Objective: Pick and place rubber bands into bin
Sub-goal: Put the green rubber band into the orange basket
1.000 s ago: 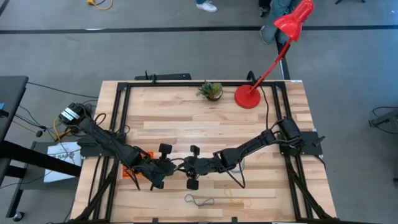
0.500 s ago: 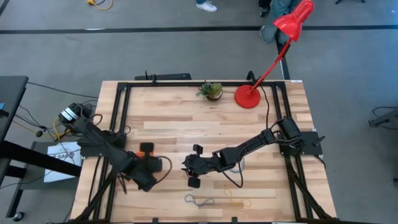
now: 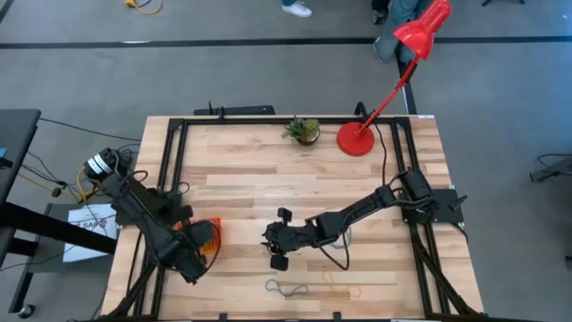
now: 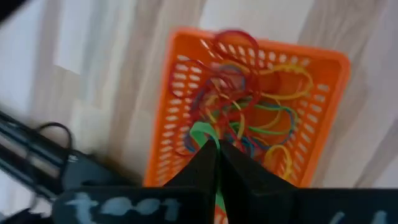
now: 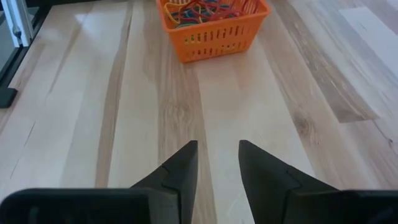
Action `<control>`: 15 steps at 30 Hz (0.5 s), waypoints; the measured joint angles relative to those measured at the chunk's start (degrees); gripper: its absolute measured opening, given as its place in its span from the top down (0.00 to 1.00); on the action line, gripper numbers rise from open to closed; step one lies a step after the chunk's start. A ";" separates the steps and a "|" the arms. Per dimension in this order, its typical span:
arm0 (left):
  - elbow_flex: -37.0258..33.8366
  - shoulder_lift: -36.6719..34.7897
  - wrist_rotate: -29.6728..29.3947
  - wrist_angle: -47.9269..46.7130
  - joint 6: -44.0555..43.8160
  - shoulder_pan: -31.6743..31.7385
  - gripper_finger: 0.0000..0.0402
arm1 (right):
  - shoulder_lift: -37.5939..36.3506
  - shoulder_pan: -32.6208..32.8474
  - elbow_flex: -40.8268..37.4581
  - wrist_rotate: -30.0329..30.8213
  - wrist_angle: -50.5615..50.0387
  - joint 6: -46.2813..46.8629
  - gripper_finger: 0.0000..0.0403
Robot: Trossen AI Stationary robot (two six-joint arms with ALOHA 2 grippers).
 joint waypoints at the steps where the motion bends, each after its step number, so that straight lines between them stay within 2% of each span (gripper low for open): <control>1: -0.64 0.00 0.47 1.08 -0.05 0.01 1.00 | 0.00 0.00 0.00 0.00 0.01 0.02 0.72; 11: -3.04 0.00 1.12 3.88 -0.03 0.22 1.00 | 0.00 -0.07 0.00 0.00 0.01 1.01 0.72; 15: -3.04 0.00 -1.61 4.20 3.57 0.18 1.00 | 0.00 -0.07 0.00 0.00 0.01 1.01 0.72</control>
